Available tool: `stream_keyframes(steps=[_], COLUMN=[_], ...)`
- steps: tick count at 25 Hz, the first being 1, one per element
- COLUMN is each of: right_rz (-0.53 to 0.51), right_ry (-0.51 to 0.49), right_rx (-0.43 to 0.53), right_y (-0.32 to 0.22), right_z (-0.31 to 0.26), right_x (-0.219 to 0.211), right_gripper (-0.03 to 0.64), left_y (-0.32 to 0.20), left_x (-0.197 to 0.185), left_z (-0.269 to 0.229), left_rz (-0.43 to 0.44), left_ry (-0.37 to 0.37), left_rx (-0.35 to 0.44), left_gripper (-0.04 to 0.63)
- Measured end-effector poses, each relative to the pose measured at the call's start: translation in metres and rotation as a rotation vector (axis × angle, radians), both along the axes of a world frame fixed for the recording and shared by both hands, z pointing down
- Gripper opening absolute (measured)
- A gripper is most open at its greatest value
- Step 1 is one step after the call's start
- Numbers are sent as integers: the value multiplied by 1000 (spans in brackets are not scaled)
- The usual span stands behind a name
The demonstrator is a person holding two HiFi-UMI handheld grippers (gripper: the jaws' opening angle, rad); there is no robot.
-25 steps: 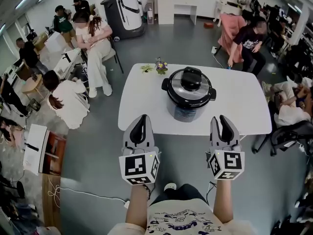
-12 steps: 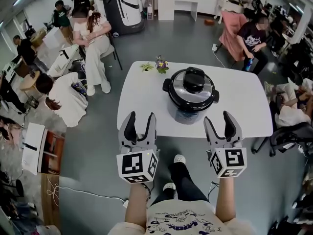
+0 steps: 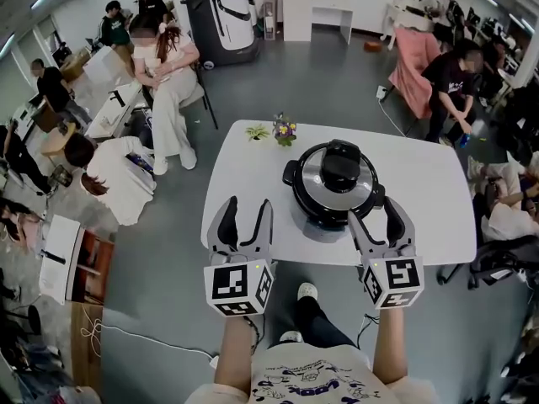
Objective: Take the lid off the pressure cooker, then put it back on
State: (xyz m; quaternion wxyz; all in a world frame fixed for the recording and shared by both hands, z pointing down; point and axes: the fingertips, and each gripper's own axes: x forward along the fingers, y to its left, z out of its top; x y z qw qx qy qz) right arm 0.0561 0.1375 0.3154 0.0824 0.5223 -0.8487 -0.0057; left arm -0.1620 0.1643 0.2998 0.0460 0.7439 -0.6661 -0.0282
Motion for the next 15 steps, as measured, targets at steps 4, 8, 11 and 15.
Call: stream_keyframes(steps=[4, 8, 11, 15], right_rz=[-31, -71, -112, -175], right_ry=[8, 25, 37, 52], right_rx=[-8, -28, -55, -92], right_y=[-38, -71, -95, -120], right_z=[-3, -3, 2, 10], right_x=[1, 0, -4, -11], right_gripper=[330, 334, 336, 342], left_y=[-36, -67, -91, -120], left_x=[6, 9, 9, 10], left_z=[-3, -2, 3, 9], left_rz=[-1, -9, -13, -15], left_ry=[-4, -4, 13, 23], left_rx=[-4, -22, -43, -67], left_gripper=[242, 242, 242, 242])
